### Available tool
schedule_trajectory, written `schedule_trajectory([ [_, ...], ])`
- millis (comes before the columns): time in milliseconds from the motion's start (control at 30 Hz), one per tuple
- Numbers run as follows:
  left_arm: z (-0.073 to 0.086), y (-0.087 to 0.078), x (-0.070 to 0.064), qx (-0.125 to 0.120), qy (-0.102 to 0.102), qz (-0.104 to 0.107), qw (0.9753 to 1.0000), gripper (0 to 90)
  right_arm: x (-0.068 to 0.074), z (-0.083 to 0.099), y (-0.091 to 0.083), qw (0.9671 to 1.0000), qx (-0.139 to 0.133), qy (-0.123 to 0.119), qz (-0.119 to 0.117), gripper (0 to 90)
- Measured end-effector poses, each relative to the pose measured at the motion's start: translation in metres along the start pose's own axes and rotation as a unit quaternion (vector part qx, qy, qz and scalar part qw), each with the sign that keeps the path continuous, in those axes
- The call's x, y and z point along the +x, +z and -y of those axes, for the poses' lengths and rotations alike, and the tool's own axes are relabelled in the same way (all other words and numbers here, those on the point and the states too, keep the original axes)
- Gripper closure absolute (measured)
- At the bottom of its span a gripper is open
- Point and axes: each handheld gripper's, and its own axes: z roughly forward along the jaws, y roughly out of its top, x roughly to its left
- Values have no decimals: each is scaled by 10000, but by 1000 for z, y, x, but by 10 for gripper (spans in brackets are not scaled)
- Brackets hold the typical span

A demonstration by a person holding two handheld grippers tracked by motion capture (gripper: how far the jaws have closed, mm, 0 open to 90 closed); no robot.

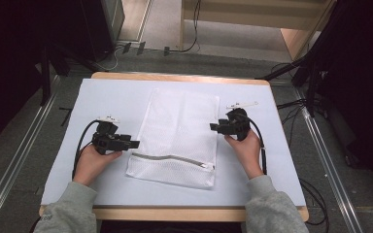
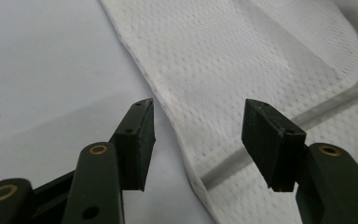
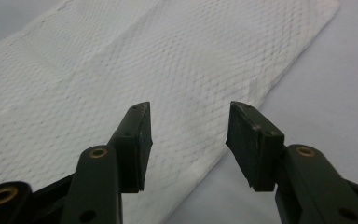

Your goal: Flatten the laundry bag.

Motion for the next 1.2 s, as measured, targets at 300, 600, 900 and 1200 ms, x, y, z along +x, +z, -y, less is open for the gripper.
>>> schedule_trajectory([
  [300,-15,14,2,4,18,-87,10000,452,12,20,-11,9999,122,-75,-37,507],
  [600,-23,27,6,172,56,-177,9997,478,16,37,-8,9995,324,-41,-39,509],
  [900,-25,35,2,341,98,-314,9989,669,19,43,-1,9989,448,-101,65,516],
  [1200,-22,37,5,388,-82,-67,9992,874,29,42,3,9978,491,-371,229,720],
])
